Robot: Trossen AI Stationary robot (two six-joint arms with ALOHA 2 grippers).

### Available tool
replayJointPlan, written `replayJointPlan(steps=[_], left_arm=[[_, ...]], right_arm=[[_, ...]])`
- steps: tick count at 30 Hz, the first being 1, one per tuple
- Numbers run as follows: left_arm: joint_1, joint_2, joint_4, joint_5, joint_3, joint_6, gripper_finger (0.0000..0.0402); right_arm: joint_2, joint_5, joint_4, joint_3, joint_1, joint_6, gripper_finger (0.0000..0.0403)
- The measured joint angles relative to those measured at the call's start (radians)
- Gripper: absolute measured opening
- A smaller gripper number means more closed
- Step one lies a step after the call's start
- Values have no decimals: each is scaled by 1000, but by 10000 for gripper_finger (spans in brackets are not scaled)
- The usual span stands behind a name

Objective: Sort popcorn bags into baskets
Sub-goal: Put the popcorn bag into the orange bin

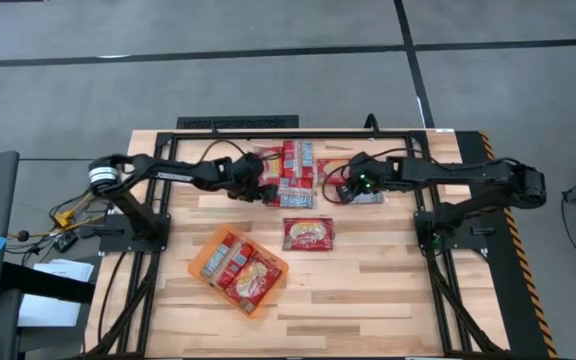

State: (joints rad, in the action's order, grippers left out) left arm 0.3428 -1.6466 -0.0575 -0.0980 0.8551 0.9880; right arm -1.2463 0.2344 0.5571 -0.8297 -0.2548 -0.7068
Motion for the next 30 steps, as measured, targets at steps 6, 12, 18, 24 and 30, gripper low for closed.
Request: replayJointPlan(steps=[6, 12, 18, 24, 30], left_arm=[[-1, -60, 55, 4, 2, 50, 268], [2, -65, 83, 39, 1, 46, 267], [2, -112, 153, 27, 1, 47, 230], [-3, -157, 265, -18, -2, 63, 187], [-7, -157, 256, -49, -7, 67, 135]], right_arm=[[-97, -5, -45, 0, 12, -3, 113], [-194, -28, -105, 1, 12, 9, 113], [-322, -69, -241, -1, 9, 35, 113], [-442, -99, -374, 1, 10, 53, 113], [-521, -165, -461, -4, 9, 54, 113]])
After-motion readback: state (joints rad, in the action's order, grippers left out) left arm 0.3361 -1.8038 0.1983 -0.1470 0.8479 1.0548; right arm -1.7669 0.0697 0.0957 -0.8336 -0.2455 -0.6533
